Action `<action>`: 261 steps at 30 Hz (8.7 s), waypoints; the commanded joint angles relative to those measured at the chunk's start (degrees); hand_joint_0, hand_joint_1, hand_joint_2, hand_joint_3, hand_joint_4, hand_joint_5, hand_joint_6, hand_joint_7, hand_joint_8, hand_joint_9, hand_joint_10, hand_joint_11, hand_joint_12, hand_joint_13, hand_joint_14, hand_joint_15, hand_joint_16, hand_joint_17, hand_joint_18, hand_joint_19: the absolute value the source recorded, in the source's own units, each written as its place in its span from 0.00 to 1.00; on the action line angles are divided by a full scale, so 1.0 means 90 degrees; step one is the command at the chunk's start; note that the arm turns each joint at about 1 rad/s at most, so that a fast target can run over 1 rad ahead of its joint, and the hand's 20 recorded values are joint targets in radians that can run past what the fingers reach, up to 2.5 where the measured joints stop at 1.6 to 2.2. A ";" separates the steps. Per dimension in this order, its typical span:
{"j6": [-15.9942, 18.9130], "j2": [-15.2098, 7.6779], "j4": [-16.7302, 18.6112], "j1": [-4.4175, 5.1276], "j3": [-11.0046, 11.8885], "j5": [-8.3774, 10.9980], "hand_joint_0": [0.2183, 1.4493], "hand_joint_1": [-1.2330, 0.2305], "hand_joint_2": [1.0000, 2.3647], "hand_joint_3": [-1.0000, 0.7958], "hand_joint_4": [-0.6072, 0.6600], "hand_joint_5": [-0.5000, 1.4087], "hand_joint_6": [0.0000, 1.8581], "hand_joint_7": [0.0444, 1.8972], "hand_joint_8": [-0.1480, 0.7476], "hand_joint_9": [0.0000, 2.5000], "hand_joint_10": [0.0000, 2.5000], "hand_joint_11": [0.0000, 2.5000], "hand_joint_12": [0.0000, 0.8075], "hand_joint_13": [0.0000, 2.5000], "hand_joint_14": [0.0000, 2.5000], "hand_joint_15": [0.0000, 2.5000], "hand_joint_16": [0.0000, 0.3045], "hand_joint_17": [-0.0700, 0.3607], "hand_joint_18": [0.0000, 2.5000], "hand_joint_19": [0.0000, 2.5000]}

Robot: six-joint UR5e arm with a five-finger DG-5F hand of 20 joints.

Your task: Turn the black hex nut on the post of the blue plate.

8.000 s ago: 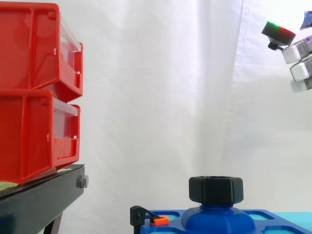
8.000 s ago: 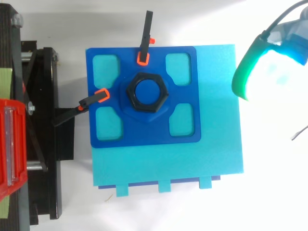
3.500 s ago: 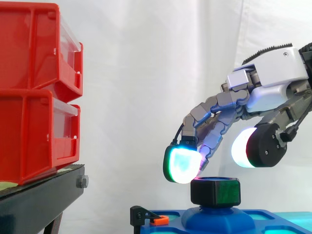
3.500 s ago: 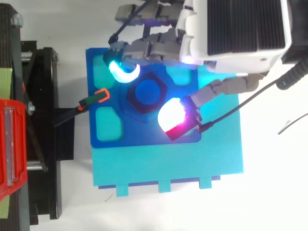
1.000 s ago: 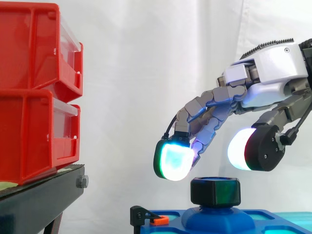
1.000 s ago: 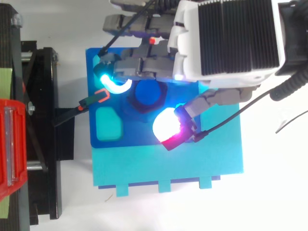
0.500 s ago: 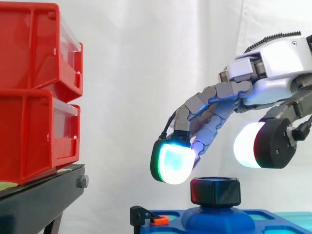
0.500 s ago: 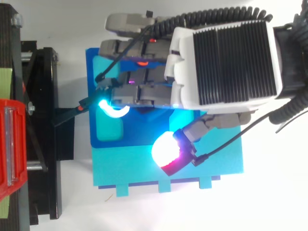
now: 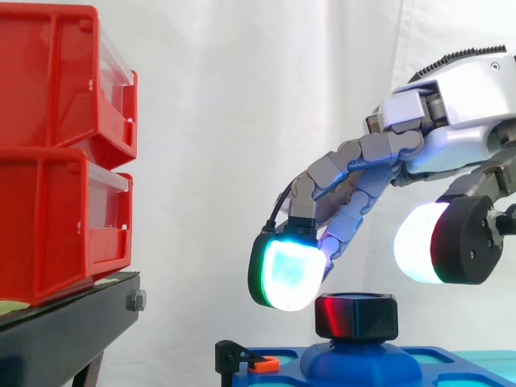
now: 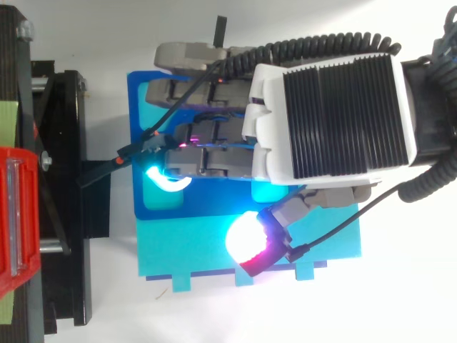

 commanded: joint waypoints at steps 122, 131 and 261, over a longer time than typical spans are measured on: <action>-0.0547 -0.0010 0.0384 -0.0300 -0.0329 -0.0326 0.18 0.58 0.00 0.28 0.65 0.19 0.27 0.37 0.45 0.23 0.00 0.00 0.41 0.09 0.00 0.00 0.15 0.40 0.00 0.00; -0.0615 -0.0010 0.0403 -0.0398 -0.0329 -0.0434 0.19 0.58 0.00 0.28 0.65 0.19 0.27 0.37 0.45 0.23 0.00 0.00 0.41 0.09 0.00 0.00 0.15 0.40 0.00 0.00; -0.0634 -0.0010 -0.0036 -0.0056 -0.0124 -0.0727 0.19 0.50 0.00 0.28 0.68 0.18 0.27 0.38 0.48 0.22 0.00 0.00 0.43 0.09 0.00 0.00 0.15 0.40 0.00 0.01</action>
